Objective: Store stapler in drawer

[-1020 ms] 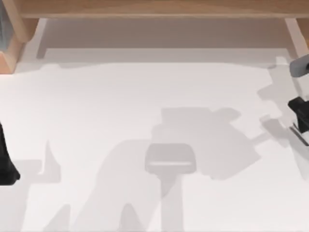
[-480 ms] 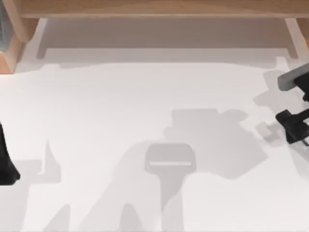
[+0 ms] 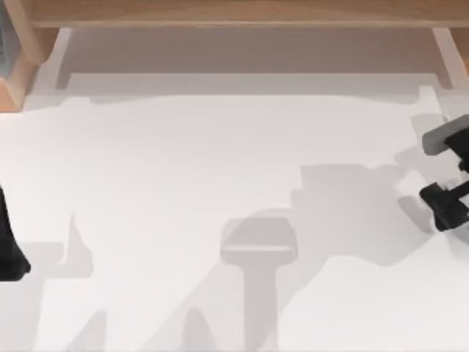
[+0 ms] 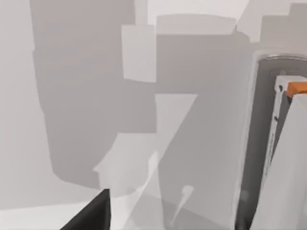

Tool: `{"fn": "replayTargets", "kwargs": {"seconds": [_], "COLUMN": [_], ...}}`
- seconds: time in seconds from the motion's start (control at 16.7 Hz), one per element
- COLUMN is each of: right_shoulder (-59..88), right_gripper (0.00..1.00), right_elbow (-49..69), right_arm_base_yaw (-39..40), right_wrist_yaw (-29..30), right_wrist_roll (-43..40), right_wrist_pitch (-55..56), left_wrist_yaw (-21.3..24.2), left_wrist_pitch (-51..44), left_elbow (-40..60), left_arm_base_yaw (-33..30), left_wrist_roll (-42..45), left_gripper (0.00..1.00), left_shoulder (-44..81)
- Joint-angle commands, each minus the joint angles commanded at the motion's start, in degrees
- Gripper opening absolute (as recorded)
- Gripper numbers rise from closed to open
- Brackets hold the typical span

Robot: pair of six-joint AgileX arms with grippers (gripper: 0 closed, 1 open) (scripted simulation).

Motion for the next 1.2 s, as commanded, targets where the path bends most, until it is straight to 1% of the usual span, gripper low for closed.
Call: {"fn": "replayTargets", "kwargs": {"seconds": [0.06,0.84,0.9,1.2], "right_shoulder": [0.0,0.0,0.0,0.0], "right_gripper": [1.0,0.02,0.0,0.0], "right_elbow": [0.0,0.0,0.0,0.0], "right_arm_base_yaw": [0.0,0.0,0.0,0.0], "right_wrist_yaw": [0.0,0.0,0.0,0.0], "right_wrist_roll": [0.0,0.0,0.0,0.0], "right_wrist_pitch": [0.0,0.0,0.0,0.0], "left_wrist_yaw": [0.0,0.0,0.0,0.0], "left_wrist_pitch": [0.0,0.0,0.0,0.0], "left_elbow": [0.0,0.0,0.0,0.0], "left_arm_base_yaw": [0.0,0.0,0.0,0.0], "left_wrist_roll": [0.0,0.0,0.0,0.0], "left_gripper": [1.0,1.0,1.0,1.0], "left_shoulder": [0.0,0.0,0.0,0.0]}}
